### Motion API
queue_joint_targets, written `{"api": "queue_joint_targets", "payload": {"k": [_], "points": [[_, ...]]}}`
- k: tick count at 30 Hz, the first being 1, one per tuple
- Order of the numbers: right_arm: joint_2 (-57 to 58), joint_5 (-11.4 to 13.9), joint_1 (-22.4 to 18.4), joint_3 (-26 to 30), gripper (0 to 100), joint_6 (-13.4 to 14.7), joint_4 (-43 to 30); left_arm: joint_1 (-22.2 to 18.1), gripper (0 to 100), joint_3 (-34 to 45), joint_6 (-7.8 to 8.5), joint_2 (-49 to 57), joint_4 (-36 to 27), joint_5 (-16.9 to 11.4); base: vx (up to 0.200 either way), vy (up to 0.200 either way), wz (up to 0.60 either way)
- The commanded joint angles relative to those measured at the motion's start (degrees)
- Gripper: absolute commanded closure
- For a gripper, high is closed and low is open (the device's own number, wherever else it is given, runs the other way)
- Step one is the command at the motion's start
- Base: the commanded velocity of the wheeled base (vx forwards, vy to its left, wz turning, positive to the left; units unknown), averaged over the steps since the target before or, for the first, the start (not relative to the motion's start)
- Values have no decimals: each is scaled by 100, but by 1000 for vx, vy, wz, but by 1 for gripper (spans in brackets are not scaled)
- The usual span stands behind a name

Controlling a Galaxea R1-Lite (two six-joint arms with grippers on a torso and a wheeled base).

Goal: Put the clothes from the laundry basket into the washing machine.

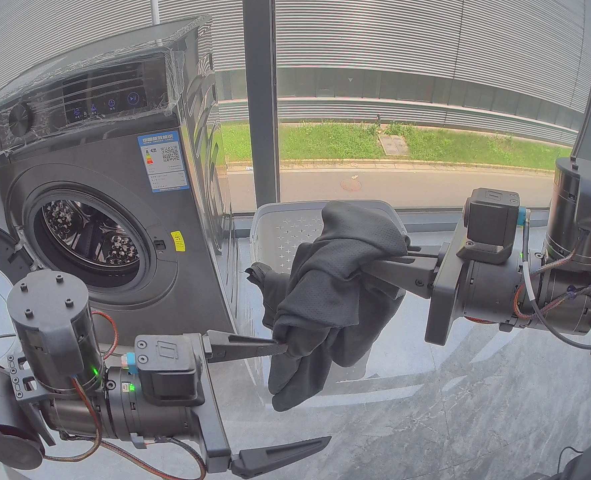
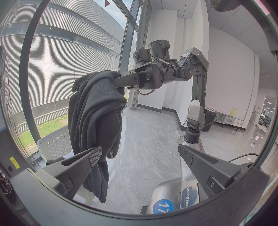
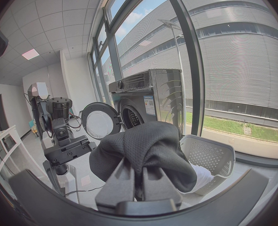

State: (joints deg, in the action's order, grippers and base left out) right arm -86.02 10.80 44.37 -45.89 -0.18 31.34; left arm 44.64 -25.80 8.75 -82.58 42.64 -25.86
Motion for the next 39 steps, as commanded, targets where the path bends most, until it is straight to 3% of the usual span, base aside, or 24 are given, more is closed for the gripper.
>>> {"api": "queue_joint_targets", "payload": {"k": [1,22,31,39], "points": [[15,-43,98,1,100,45,3,-26,0,-22,-5,-426,253,10,0,0,0],[32,-131,361,9,100,106,3,-342,0,-532,-14,-751,438,63,0,0,0],[41,-210,493,1,100,150,3,-676,0,-690,4,-768,579,257,0,0,0],[50,-210,608,1,100,159,3,-667,0,-725,-23,-795,658,239,0,0,0]]}}
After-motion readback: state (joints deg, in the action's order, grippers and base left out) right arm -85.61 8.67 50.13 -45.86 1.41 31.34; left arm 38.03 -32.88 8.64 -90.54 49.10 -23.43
